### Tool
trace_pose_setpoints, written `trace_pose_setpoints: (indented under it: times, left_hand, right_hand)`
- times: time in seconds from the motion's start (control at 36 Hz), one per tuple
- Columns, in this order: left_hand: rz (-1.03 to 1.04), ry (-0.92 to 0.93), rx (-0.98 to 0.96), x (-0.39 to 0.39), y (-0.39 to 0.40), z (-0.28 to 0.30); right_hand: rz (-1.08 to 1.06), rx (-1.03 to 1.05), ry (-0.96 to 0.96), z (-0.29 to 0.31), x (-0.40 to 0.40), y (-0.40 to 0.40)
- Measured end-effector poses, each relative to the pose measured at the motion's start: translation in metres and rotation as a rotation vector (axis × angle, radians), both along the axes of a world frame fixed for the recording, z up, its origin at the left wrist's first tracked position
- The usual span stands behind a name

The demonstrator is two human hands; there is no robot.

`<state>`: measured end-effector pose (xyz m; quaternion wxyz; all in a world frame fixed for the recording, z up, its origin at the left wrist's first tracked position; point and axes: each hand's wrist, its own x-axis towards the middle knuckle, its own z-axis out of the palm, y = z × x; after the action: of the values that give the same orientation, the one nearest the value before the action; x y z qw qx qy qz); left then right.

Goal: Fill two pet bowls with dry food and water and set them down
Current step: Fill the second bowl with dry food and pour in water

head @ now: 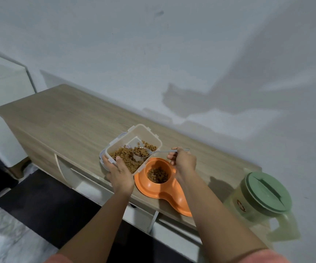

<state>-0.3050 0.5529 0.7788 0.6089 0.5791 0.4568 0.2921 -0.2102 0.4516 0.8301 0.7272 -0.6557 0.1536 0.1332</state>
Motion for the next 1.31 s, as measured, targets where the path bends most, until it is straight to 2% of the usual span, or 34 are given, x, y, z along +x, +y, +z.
trace_pose_setpoints:
  times: [0.19, 0.33, 0.44, 0.58, 0.64, 0.81, 0.92, 0.97, 1.08, 1.14, 1.31]
  left_hand:
    - [0.065, -0.005, 0.015, 0.008, 0.019, -0.019]
    - [0.101, -0.001, -0.009, 0.010, 0.025, -0.020]
    - [0.092, 0.003, -0.022, 0.010, 0.026, -0.022]
    - [0.085, 0.012, -0.018, 0.011, 0.028, -0.025]
    - [0.080, 0.001, -0.023, 0.011, 0.029, -0.026]
    - [0.069, -0.009, -0.050, 0.009, 0.030, -0.024]
    - [0.053, -0.015, -0.066, 0.006, 0.028, -0.020]
    - [0.028, -0.012, -0.070, 0.004, 0.027, -0.017]
    - [-0.042, -0.036, -0.122, 0.004, 0.035, -0.026]
    - [-0.081, -0.022, -0.139, 0.010, 0.043, -0.044]
    - [-0.148, 0.014, -0.170, 0.008, 0.046, -0.044]
  right_hand:
    - [-0.060, -0.037, -0.054, 0.006, 0.010, -0.016]
    - [-0.114, -0.139, -0.198, 0.007, 0.010, -0.026]
    - [-0.065, -0.388, -0.419, -0.004, 0.008, -0.027]
    - [0.209, -0.630, -0.743, -0.017, 0.000, -0.028]
    - [0.261, -0.669, -0.890, -0.016, -0.003, -0.027]
    - [0.233, -0.670, -1.292, 0.004, -0.010, -0.006]
    - [0.367, -0.656, -1.501, 0.016, -0.020, 0.012]
    - [0.477, -0.763, -1.581, 0.017, -0.024, 0.023]
    - [0.677, -1.041, -1.604, 0.015, -0.033, 0.037]
    - [0.750, -1.082, -1.622, 0.012, -0.034, 0.043]
    - [0.909, -1.204, -1.529, 0.001, -0.041, 0.055]
